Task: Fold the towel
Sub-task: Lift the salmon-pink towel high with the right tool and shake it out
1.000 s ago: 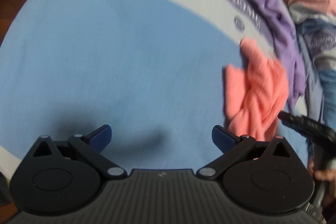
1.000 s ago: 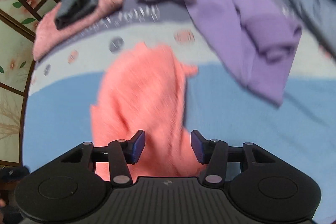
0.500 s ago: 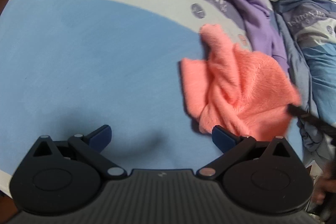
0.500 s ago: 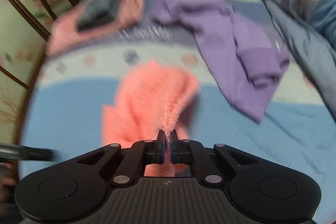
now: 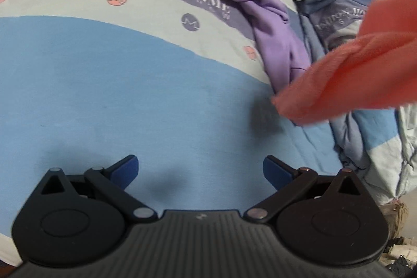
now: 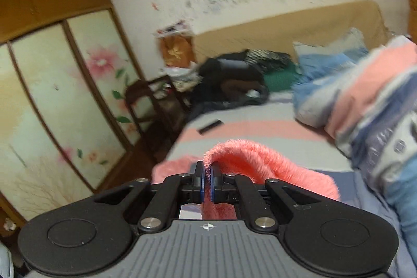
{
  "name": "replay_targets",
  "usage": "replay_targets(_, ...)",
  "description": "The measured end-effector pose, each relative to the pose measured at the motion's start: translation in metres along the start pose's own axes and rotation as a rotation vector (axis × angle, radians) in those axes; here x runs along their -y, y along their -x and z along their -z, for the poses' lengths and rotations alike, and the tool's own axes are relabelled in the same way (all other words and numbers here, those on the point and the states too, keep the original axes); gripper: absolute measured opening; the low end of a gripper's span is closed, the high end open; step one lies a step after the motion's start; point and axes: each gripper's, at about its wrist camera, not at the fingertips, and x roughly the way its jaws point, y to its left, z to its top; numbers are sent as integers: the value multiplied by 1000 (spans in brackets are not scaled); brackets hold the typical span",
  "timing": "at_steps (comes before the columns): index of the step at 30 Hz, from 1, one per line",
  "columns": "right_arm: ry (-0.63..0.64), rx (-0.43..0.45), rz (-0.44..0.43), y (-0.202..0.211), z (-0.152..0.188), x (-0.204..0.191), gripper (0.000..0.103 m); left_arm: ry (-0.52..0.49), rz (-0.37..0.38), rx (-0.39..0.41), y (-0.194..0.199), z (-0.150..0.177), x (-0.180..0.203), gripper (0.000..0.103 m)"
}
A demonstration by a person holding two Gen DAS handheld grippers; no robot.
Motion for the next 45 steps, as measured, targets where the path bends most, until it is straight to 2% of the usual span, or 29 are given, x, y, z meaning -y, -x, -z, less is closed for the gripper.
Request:
replay_targets(4,-9,-42,-109,-33,-1,-27,4,32,12,10,9,6,-11,103)
replay_targets(10,-68,-104,-337,-83,8,-79,4,155,-64,45,37,27,-71,103)
replay_targets(14,-77,-73,-472,-101,2,-121,4,272,-136,63,58,50,-117,103)
replay_targets(16,-92,-25,-486,-101,-1,-130,4,331,-171,72,69,62,-140,103)
replay_targets(18,-133,12,-455,-103,-2,-124,4,369,-197,80,76,70,-153,103)
replay_targets(21,-220,28,-351,-111,7,-97,4,402,-224,90,83,76,-162,103)
replay_targets(25,-288,-49,-142,-129,46,-41,5,410,-245,85,80,78,-163,103)
replay_targets(30,-299,-244,121,-168,142,43,5,332,-245,40,43,67,-144,103)
replay_targets(33,-283,-366,235,-191,211,91,5,288,-246,13,6,60,-131,103)
replay_targets(36,-313,-449,313,-198,267,125,5,317,-212,29,-26,55,-128,103)
replay_targets(38,-340,-468,331,-184,290,142,5,407,-157,81,-39,49,-138,103)
replay_targets(41,-374,-456,325,-166,300,150,6,601,-75,164,-55,42,-165,103)
replay_targets(43,-403,-432,314,-159,294,153,5,745,-16,217,-64,39,-188,103)
replay_targets(45,-468,-394,286,-152,282,157,5,875,75,272,-69,39,-205,103)
